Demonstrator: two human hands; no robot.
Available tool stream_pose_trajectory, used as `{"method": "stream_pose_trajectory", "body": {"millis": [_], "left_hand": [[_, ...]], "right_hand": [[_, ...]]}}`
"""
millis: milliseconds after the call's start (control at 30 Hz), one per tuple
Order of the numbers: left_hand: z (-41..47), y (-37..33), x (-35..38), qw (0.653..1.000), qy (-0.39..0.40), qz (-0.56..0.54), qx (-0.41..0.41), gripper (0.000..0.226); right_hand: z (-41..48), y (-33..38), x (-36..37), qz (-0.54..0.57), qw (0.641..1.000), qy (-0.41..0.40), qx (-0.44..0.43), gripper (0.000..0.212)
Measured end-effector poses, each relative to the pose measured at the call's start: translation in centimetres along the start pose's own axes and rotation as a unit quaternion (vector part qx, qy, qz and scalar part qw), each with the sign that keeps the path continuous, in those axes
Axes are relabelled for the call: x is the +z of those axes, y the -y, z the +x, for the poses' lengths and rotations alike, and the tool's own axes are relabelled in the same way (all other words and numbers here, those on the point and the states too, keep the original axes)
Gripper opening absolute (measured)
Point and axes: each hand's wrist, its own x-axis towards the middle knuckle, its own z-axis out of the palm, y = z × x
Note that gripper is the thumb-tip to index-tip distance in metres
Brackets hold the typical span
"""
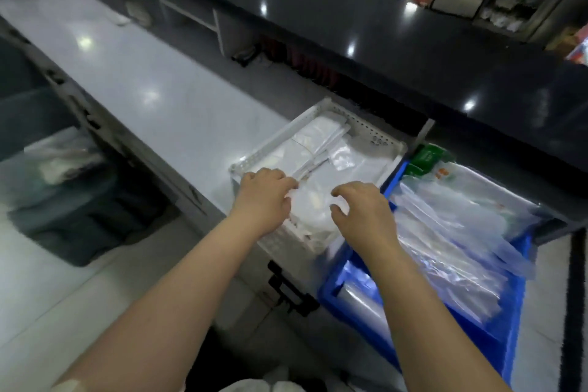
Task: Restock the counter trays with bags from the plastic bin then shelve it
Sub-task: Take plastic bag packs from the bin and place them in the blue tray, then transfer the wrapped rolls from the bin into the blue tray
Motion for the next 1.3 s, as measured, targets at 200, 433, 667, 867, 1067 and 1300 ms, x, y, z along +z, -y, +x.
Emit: {"method": "stream_pose_trajectory", "body": {"millis": [200, 433, 667, 867, 1067, 1300], "left_hand": [[-5.2, 15.8, -3.8, 0.989, -0.05, -0.005, -0.139, 0.033], [-14.2, 36.5, -7.9, 0.958, -0.095, 0.012, -0.27, 0.033], [-21.2, 49.7, -9.1, 0.911, -0.092, -0.015, -0.401, 0.033], [-22.6, 58.1, -8.8, 0.877, -0.085, -0.049, -0.471, 0.036], [-17.9, 67.2, -8.4, 0.858, -0.066, -0.051, -0.507, 0.043], [-7.9, 77.3, -7.2, 0.848, 0.064, -0.048, -0.524, 0.055]], "right_hand": [[6.4, 14.0, 7.0, -0.004, 0.993, 0.027, -0.116, 0.024], [12.9, 34.8, 18.1, -0.028, 0.962, 0.1, -0.25, 0.03], [15.4, 49.2, 26.6, -0.031, 0.918, 0.207, -0.337, 0.039], [20.2, 55.6, 32.4, -0.067, 0.897, 0.229, -0.372, 0.045], [29.2, 60.4, 39.2, -0.05, 0.883, 0.249, -0.394, 0.045], [43.1, 66.6, 47.1, -0.085, 0.859, 0.336, -0.376, 0.048]]}}
